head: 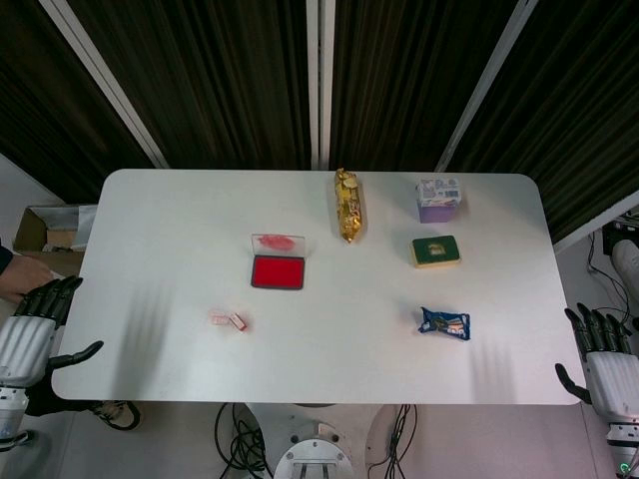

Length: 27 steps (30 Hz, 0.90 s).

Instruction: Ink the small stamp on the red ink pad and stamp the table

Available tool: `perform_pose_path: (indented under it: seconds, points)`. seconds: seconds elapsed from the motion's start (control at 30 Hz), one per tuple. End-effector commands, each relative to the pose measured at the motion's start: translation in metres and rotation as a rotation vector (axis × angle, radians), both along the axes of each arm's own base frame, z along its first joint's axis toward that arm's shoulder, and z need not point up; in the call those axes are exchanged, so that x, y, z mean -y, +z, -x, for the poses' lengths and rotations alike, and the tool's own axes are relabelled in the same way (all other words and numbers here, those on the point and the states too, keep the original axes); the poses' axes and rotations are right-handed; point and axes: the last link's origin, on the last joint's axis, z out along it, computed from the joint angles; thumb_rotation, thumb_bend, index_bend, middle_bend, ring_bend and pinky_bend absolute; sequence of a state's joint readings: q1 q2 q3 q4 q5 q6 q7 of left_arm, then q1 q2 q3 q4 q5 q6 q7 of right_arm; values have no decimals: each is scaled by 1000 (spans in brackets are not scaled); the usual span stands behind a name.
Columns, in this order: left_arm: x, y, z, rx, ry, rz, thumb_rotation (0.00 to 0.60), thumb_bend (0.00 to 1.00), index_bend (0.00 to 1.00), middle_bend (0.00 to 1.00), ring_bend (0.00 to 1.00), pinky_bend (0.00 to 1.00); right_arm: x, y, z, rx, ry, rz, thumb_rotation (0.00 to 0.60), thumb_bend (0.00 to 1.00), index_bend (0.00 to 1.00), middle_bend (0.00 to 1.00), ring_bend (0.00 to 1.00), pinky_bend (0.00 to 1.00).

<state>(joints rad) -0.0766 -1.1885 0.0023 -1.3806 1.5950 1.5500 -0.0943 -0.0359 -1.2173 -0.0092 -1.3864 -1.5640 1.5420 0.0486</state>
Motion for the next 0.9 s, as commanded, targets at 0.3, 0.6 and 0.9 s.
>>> perform_pose_path:
  seconds: [0.3, 0.6, 0.9]
  points:
    - [0, -1, -4, 22, -25, 8, 0, 1, 64, 103, 98, 160, 0, 1, 1, -2, 3, 1, 600, 230, 0, 0, 0, 0]
    - [-9, -6, -34, 42, -155, 106, 386, 22, 63, 96, 154, 299, 2, 11, 0, 12, -2, 35, 600, 240, 0, 0, 0, 0]
    - [-41, -42, -86, 30, -394, 219, 600, 82, 65, 319, 825, 939, 3, 15, 1, 7, -12, 44, 600, 257, 0, 0, 0, 0]
